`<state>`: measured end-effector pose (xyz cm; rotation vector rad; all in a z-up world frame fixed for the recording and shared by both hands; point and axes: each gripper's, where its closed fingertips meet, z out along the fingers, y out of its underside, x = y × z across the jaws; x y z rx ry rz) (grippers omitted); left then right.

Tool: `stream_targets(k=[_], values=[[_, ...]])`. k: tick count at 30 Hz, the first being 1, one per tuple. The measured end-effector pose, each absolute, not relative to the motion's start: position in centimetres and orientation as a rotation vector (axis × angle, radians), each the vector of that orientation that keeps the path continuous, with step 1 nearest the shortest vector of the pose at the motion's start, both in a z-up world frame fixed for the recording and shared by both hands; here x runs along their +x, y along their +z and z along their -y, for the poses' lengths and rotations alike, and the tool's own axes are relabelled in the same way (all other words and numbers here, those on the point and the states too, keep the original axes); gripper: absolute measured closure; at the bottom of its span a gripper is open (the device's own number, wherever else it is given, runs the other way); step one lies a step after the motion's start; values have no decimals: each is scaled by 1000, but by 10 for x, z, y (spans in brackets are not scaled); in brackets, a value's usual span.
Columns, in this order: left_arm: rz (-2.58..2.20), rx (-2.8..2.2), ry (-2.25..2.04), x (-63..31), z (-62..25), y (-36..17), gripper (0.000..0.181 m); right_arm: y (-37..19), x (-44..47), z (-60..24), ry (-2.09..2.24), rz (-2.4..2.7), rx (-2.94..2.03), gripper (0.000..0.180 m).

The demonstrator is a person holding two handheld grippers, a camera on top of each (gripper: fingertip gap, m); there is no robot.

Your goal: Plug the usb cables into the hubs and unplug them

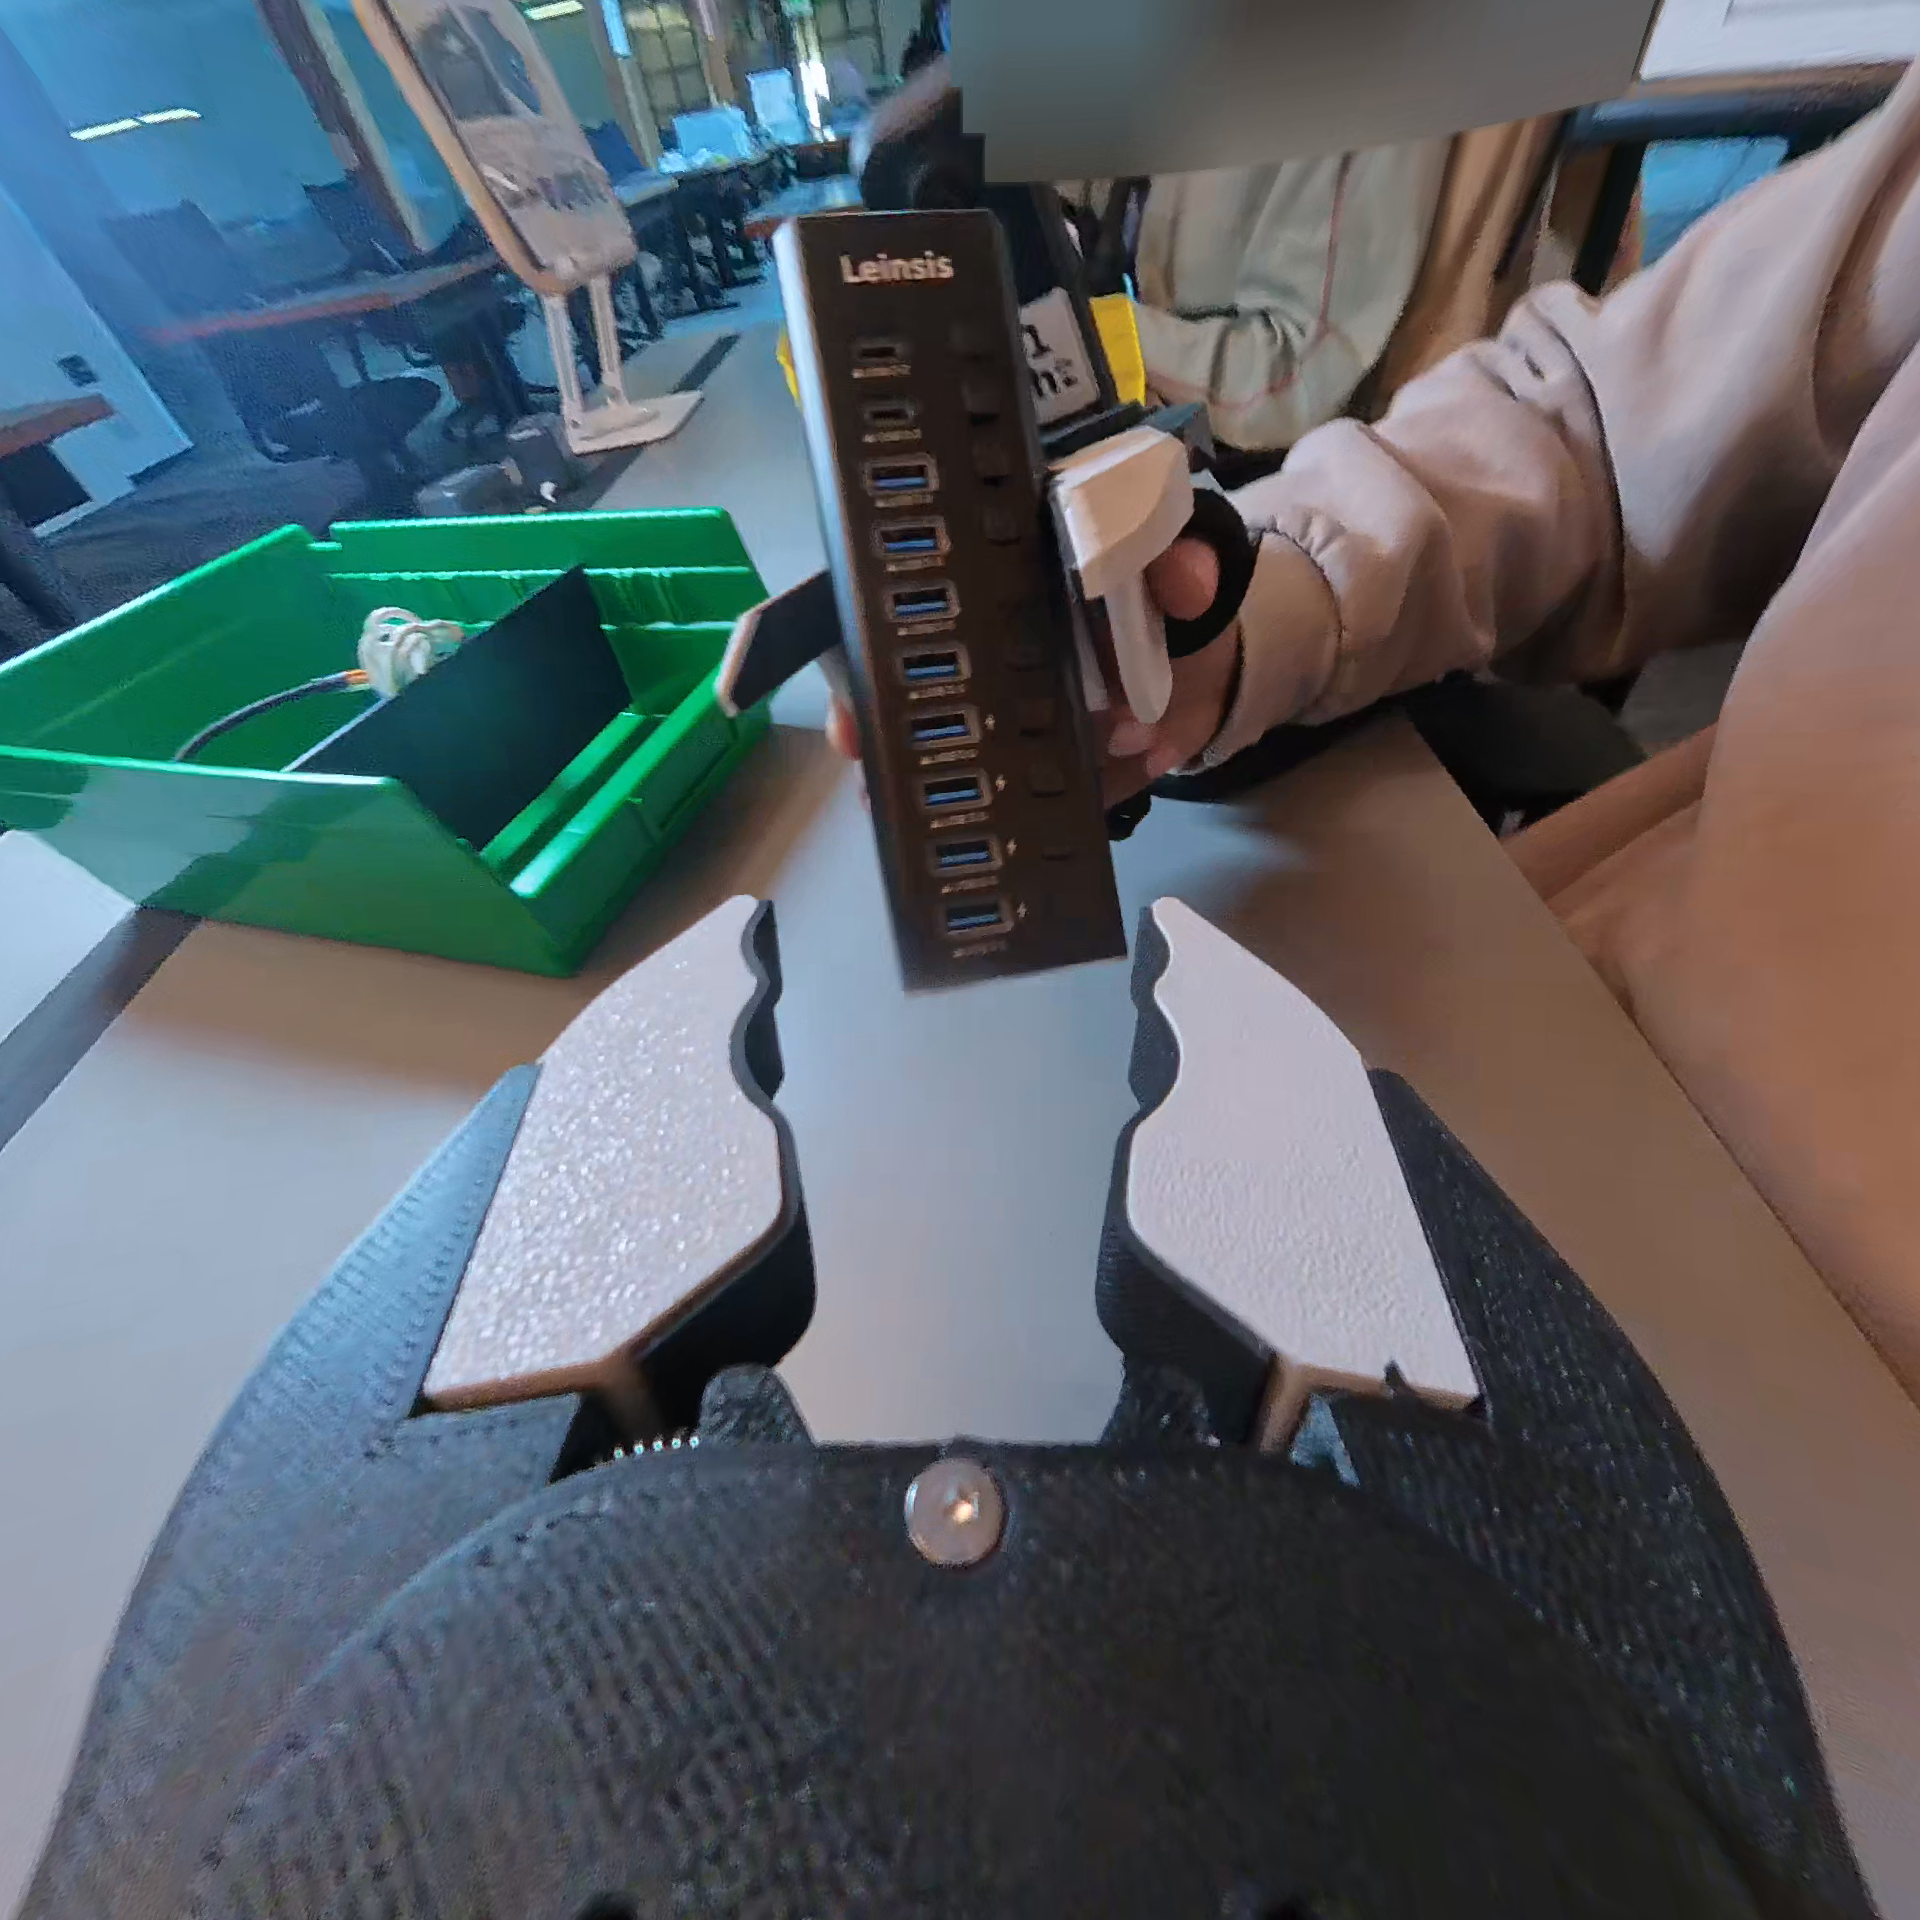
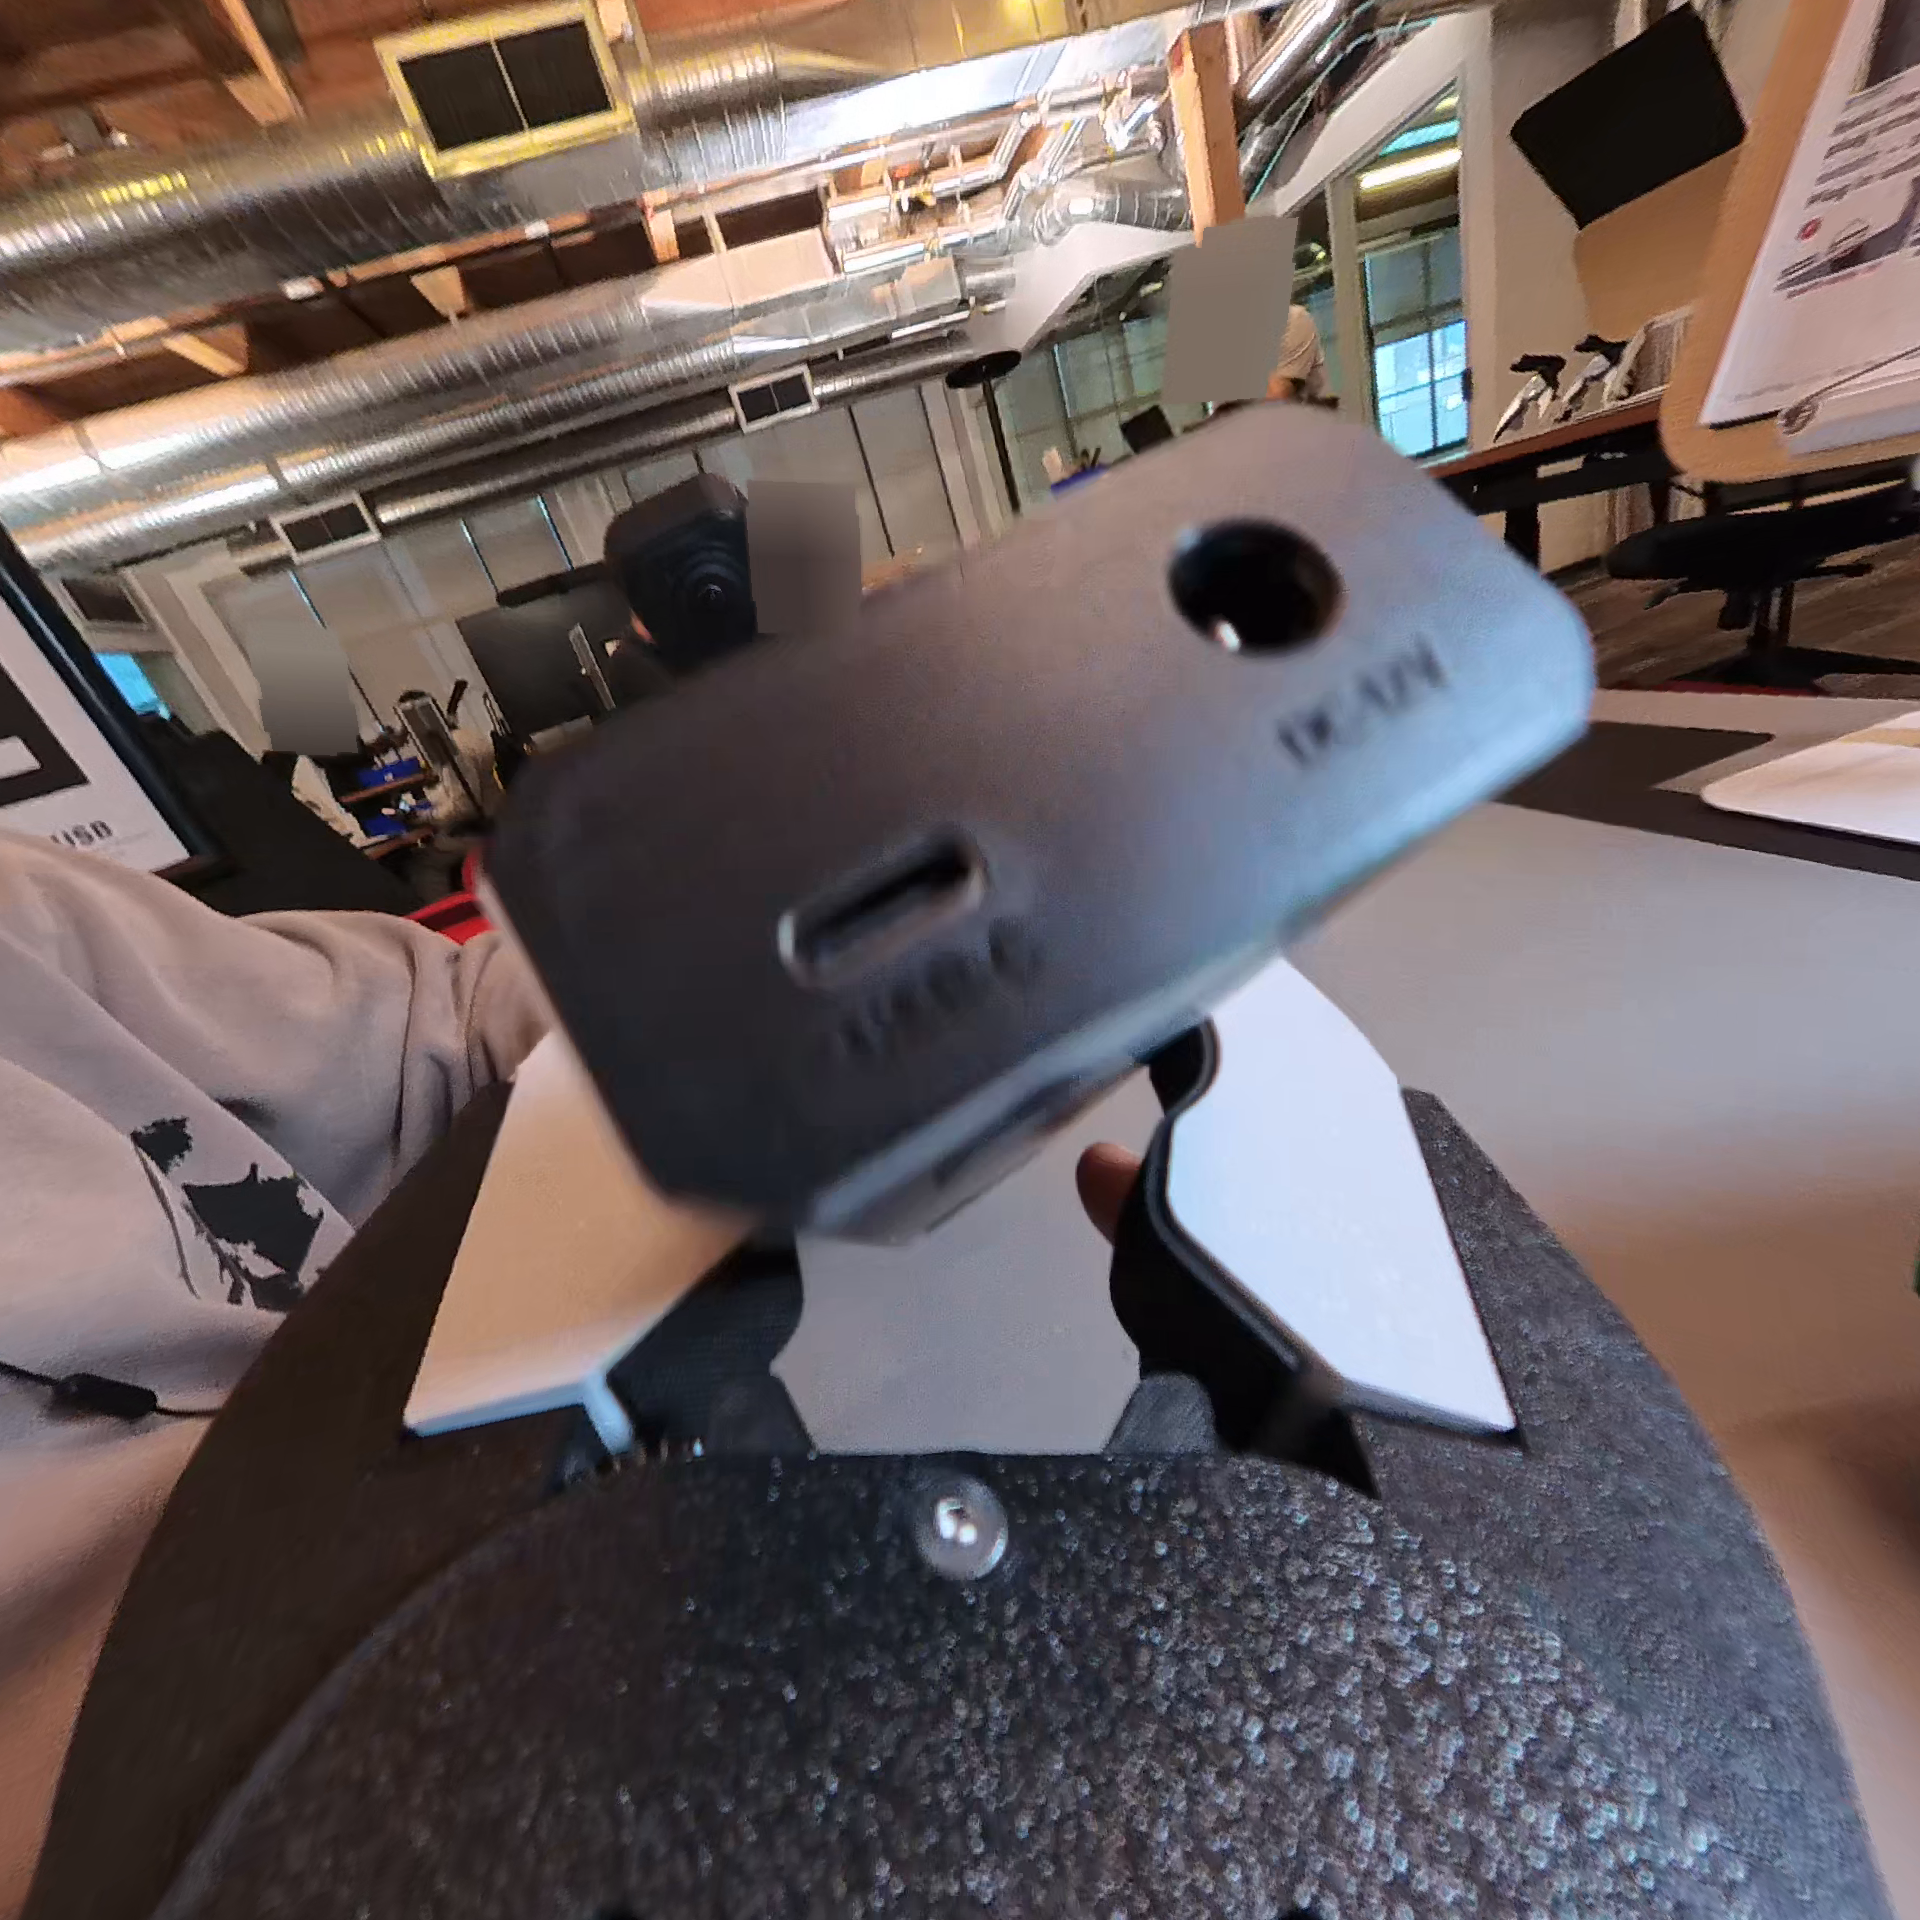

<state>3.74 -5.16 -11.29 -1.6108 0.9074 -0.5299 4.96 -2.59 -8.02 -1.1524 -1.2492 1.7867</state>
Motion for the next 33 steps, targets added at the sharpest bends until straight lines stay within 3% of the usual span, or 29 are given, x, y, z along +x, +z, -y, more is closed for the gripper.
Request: stream_targets(k=[1,8,9,14,17,21,23,25,29,33], values=[[-881,-1606,-535,32,50,-110,116,-77,51,21,1793,1225,-1155,104],[-861,-1700,-548,40,42,-135,114,-78,53,14,1739,1236,-1144,109],[-857,-1715,-543,49,40,-140,111,-76,54,11,1737,1205,-1140,129],[-792,-1755,-314,85,1,-158,97,-85,42,20,1718,1222,-1162,130],[-767,-1759,-337,84,-7,-156,105,-81,44,9,1655,1179,-1155,131],[-721,-1791,-198,79,-11,-168,99,-72,49,-6,1651,1044,-1174,130],[-719,-1775,-122,82,-13,-169,113,-69,48,-10,1654,991,-1181,130],[-738,-1757,-71,82,-15,-166,115,-66,49,-11,1651,959,-1179,126],[-811,-1743,-227,79,-1,-155,117,-62,52,-10,1636,988,-1164,129],[-833,-1728,-731,74,38,-132,117,-68,59,9,1676,1258,-1041,112]])
